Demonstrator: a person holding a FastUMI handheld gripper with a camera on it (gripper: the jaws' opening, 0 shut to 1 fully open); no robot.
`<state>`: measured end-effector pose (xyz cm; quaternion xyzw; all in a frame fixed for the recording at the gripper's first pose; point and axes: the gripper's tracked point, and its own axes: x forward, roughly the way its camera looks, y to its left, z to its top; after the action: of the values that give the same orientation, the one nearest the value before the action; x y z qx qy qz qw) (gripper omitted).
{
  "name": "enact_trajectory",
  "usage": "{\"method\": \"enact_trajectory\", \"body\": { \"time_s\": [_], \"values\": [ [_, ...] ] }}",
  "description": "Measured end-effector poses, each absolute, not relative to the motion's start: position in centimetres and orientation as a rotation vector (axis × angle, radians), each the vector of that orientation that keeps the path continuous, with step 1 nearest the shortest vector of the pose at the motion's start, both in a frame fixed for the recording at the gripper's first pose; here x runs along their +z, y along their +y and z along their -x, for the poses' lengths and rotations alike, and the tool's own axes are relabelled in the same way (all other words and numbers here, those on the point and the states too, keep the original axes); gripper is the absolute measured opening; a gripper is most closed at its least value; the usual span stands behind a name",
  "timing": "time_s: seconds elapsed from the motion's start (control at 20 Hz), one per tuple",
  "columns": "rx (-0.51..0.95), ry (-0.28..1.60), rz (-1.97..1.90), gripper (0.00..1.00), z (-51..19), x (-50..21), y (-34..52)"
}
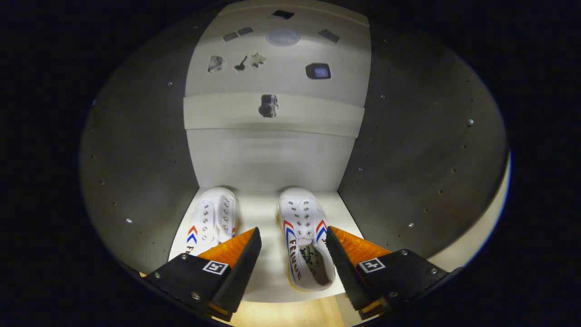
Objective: Open the shoe cabinet door, grab the shoes and put them into the shoe cabinet, then close the shoe cabinet door.
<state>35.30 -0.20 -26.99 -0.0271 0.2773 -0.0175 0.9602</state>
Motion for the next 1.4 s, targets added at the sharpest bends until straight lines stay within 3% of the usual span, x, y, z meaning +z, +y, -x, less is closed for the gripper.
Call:
{"method": "enact_trajectory", "body": {
  "time_s": [0.1, 0.65, 1.05, 1.4],
  "values": [
    [-0.009, 0.5, 0.058, 0.95, -32.3, -24.2, 0.2],
    [-0.02, 0.319, 0.1, 0.95, -8.7, -13.9, -3.5],
    [-0.162, 0.303, 0.091, 0.95, 3.2, -13.8, -11.7],
    [-0.349, 0.336, 0.075, 0.95, 7.0, -16.5, -21.0]
  ]
}}
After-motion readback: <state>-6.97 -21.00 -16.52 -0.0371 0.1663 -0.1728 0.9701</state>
